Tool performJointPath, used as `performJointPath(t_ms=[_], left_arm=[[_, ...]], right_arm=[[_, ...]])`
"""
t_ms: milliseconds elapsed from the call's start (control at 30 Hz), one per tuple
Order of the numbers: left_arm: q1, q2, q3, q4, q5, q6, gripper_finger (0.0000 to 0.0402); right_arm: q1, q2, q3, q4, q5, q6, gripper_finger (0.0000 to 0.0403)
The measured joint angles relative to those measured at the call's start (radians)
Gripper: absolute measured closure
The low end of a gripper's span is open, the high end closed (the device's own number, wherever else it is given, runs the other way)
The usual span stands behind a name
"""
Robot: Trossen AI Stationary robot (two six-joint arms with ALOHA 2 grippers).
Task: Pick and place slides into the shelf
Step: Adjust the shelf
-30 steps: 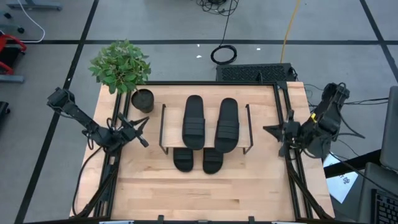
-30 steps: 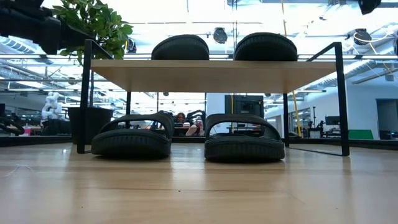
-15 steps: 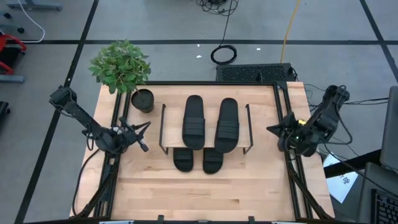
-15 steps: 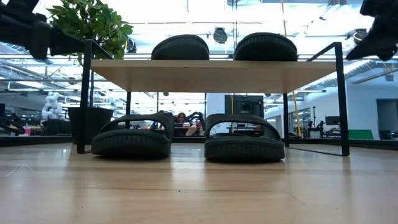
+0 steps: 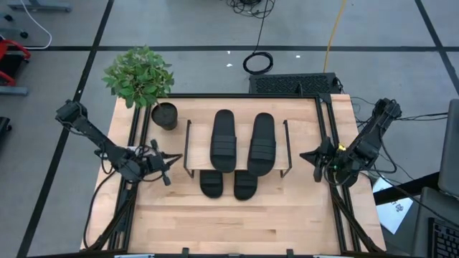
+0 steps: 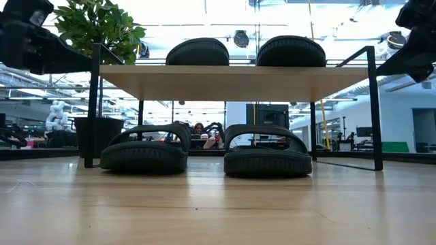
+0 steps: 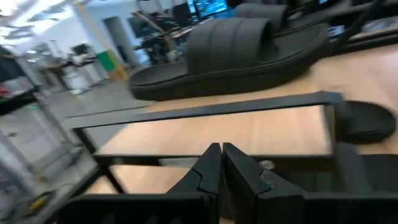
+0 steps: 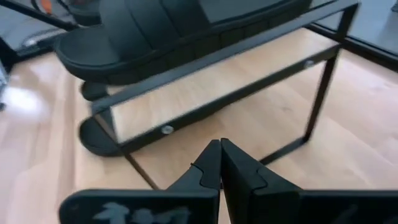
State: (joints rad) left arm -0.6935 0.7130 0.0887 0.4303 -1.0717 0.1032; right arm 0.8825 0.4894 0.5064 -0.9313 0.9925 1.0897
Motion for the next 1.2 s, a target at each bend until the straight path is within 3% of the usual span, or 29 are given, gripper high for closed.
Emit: performJointPath(t_ms=[200, 367, 633, 1200], left_arm=[[0.050, 0.000, 0.000, 0.015, 0.203, -0.044, 0.0378], [0.059, 0.000, 0.000, 0.015, 0.241, -0.063, 0.0378], [0.059, 0.000, 0.000, 0.016, 0.409, -0.089, 0.0378], [0.059, 0.000, 0.000, 0.017, 0.464, -0.091, 0.0378]], right_arm=[[-0.015, 0.009, -0.041, 0.198, 0.004, -0.149, 0.0403], [-0.063, 0.025, -0.089, 0.390, -0.009, -0.294, 0.0403], [-0.132, 0.058, -0.115, 0.518, -0.092, -0.399, 0.0403], [-0.183, 0.151, -0.119, 0.752, -0.232, -0.542, 0.0403]])
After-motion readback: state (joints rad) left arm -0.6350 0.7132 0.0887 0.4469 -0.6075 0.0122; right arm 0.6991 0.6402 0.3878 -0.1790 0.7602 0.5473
